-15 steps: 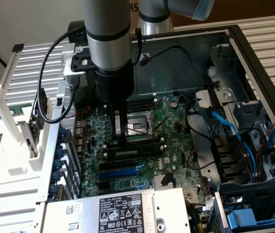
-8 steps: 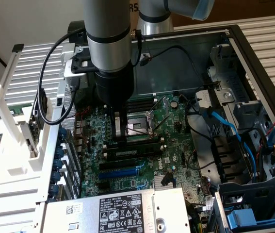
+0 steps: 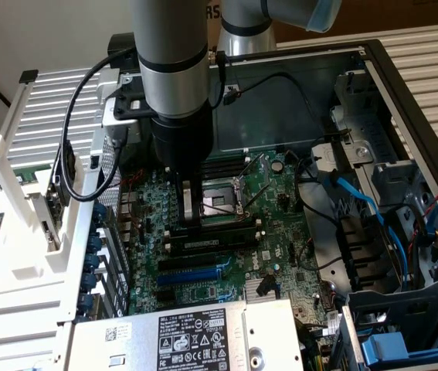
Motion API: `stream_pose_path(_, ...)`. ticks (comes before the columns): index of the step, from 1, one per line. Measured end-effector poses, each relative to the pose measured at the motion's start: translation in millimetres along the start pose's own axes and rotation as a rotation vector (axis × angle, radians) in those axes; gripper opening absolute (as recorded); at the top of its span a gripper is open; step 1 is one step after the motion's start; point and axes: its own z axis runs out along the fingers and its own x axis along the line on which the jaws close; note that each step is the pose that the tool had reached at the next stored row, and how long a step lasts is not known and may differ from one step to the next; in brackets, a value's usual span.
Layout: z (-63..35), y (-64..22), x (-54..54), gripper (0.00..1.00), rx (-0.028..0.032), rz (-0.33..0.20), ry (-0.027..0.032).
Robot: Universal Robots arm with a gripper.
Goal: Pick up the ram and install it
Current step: 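Press down the ram until it locks into place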
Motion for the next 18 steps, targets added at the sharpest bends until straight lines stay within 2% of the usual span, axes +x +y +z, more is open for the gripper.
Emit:
stream_pose_path(7, -0.2, 0.2, -0.2, 0.11, 0.0011, 0.0, -0.0016)
stream_pose_path(18, -15.4, 0.4, 0.4, 0.11, 0.0019, 0.0, -0.0006)
